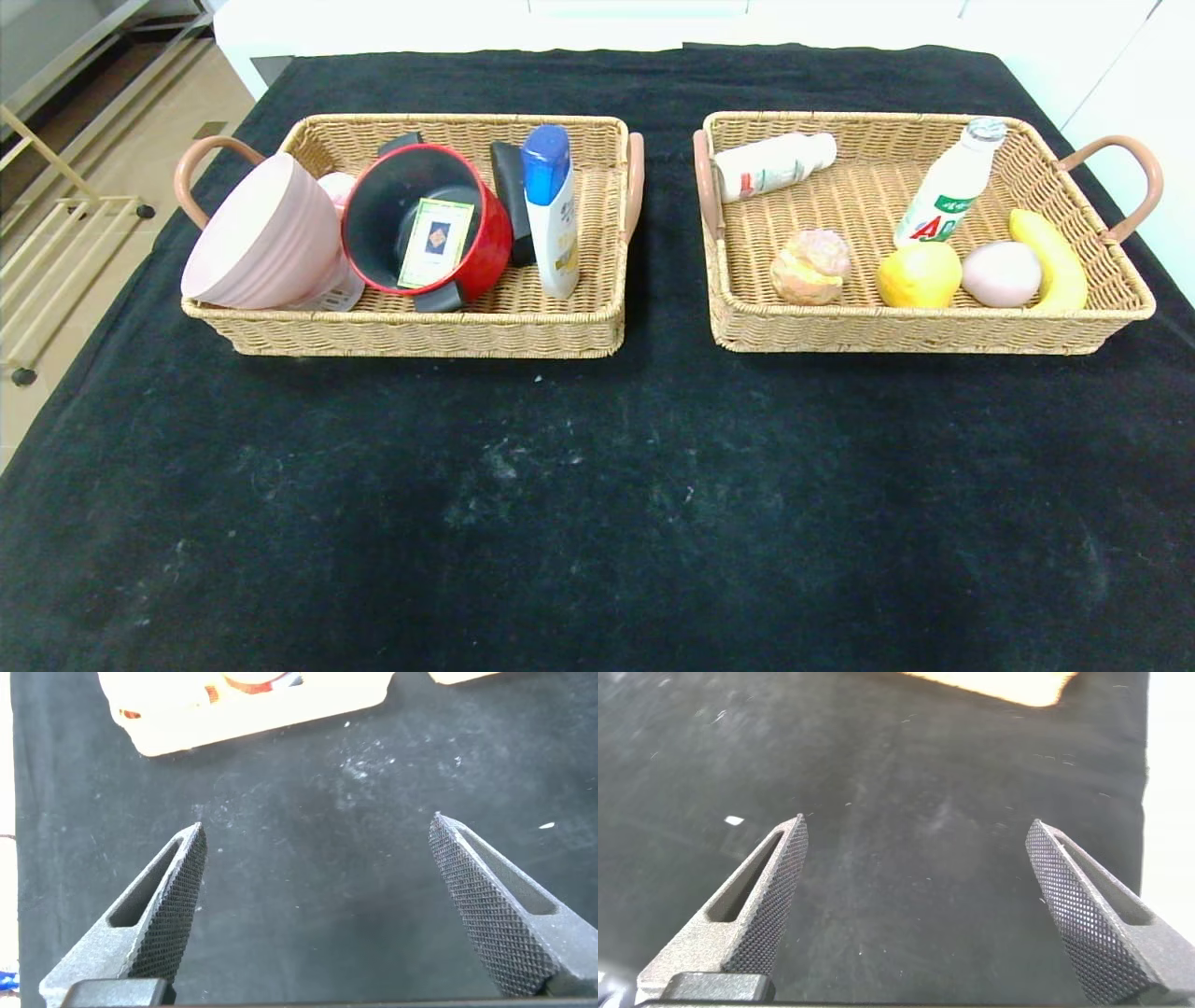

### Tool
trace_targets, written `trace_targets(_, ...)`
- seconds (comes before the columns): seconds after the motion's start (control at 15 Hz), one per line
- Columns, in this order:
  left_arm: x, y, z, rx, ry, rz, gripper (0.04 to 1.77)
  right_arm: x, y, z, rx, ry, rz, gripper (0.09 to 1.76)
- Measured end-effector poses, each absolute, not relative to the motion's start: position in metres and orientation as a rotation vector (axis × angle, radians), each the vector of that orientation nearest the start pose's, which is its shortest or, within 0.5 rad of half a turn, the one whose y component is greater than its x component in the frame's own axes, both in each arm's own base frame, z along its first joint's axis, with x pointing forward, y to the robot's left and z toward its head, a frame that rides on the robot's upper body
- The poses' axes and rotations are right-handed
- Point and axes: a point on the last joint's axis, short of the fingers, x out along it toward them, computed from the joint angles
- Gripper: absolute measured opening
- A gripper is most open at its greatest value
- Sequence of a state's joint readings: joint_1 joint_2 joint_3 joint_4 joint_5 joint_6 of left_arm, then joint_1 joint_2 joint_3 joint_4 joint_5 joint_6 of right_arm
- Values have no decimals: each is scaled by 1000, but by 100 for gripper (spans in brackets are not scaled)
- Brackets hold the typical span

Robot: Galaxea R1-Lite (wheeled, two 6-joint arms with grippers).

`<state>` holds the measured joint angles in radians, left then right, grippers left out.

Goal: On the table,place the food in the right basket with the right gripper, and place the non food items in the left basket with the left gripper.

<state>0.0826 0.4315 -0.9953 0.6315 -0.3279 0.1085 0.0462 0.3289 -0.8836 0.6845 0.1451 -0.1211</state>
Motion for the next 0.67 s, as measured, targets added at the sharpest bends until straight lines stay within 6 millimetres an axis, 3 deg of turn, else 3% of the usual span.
trace_targets(0.33, -80, -18, 247, 101, 39, -286, 172, -84, 3, 197, -93, 131, 161, 171)
trace_targets(0.67, -70, -15, 221, 102, 78, -315, 172, -90, 3, 156, -72, 114, 151, 171)
